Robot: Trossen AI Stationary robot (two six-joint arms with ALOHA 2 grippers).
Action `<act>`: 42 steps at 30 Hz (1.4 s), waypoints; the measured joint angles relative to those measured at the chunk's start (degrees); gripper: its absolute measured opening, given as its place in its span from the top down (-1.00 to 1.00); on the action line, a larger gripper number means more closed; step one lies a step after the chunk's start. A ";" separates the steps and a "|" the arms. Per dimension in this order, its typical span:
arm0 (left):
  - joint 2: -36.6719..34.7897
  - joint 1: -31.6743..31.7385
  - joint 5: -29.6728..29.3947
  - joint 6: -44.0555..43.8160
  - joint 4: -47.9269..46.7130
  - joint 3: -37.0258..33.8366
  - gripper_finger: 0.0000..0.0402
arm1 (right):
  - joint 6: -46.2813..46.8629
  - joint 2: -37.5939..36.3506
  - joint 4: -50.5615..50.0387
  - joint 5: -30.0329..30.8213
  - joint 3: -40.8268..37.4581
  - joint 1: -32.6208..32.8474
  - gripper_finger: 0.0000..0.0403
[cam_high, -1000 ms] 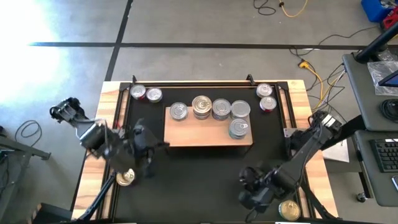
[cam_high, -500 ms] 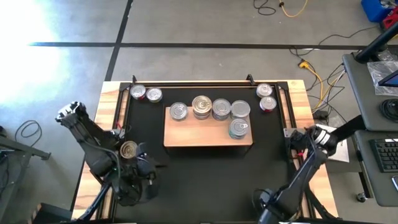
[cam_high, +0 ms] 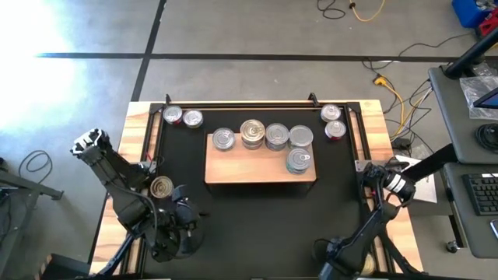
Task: Stack canned seafood by type on shelf
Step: Stack the green tuna can on top of the green tuna can on the shelf
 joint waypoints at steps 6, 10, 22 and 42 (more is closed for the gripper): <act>0.00 0.02 0.00 0.00 -0.07 0.00 1.00 | 1.48 -1.67 2.64 8.06 2.22 -3.89 0.94; 0.00 0.02 0.00 0.20 -0.47 0.00 1.00 | 1.04 -3.01 3.73 15.34 3.06 -8.28 0.94; 0.04 -3.00 -0.55 -5.99 -1.51 -0.17 1.00 | -5.18 -3.24 19.12 27.28 3.17 -22.61 0.94; 6.73 -10.21 4.61 -20.83 19.18 -14.12 0.83 | -9.57 -7.18 15.49 47.56 8.05 -16.27 0.94</act>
